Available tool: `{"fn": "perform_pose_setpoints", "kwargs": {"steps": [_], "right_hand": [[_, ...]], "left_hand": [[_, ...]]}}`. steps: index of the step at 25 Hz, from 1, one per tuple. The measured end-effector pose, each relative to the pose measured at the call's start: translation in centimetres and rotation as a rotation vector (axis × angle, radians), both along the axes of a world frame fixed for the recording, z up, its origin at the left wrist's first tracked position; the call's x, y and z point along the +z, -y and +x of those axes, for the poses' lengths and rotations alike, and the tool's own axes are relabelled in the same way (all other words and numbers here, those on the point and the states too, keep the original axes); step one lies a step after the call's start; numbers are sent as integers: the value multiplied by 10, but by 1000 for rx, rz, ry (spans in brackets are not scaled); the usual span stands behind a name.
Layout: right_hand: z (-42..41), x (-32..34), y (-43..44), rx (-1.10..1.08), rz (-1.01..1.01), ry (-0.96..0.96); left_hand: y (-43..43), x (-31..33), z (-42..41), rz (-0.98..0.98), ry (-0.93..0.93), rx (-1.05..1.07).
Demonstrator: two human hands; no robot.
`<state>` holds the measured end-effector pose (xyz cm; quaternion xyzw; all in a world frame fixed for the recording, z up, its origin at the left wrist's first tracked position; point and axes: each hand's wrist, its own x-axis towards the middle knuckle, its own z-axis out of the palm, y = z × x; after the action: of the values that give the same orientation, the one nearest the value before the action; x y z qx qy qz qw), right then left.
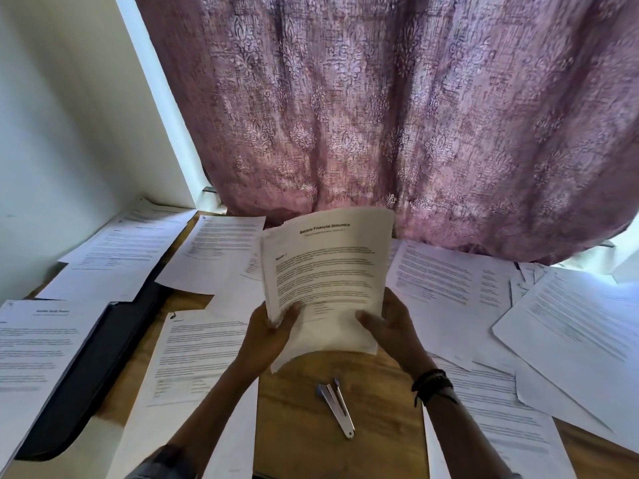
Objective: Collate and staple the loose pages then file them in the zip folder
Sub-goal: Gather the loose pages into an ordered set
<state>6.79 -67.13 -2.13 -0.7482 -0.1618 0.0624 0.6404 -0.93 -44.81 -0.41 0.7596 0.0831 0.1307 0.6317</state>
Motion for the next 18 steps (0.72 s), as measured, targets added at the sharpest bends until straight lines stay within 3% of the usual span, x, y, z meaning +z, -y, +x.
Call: {"fn": "perform_pose_setpoints", "kwargs": {"steps": [10,14,16,18], "right_hand": [[-13,-15,21,-55,-112,43],[-8,-4,48,-16,-23,-137],[4,-13,67,-290,-188,-175],[17,-32,94,-559,-488,-188]], "left_hand": [[27,-4,-15,24,25,120],[24,8,-17,55,14,125],[25,8,-21,22,4,138],[29,6,-25,-10,9,153]]}}
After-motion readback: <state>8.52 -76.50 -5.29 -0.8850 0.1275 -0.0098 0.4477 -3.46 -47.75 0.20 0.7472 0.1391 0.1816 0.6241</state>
